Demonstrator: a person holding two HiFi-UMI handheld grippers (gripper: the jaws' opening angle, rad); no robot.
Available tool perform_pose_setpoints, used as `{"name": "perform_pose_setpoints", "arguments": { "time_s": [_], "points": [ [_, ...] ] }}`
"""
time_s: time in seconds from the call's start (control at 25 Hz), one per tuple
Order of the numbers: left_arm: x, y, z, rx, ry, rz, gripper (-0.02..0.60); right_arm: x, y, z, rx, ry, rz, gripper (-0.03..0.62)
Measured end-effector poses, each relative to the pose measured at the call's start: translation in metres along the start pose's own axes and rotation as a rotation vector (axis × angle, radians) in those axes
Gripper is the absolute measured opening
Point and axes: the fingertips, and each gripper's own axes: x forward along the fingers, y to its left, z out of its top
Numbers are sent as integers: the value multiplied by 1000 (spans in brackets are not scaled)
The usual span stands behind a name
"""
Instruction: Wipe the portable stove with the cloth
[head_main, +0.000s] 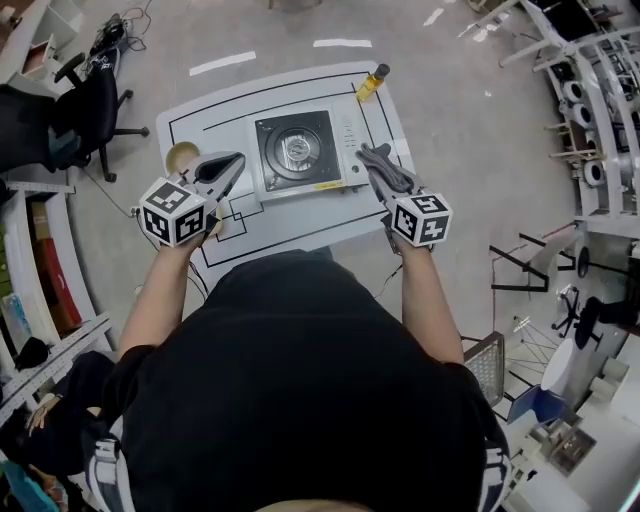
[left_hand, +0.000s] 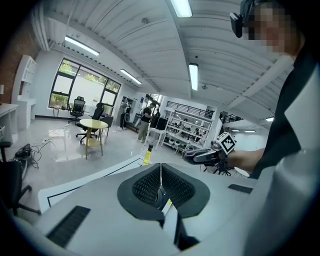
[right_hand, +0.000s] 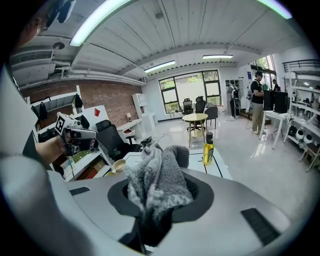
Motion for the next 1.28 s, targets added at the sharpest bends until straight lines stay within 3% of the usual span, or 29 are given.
{"name": "perform_pose_setpoints", "arguments": {
  "time_s": [0.44,1.28],
  "points": [
    [34,5,-22,-39,-50,-10,25,37,-41,-55,-116,154,-38,117],
    [48,24,-91,-116,31,33,25,97,-64,-153,-527,423,-190,117]
  ]
}}
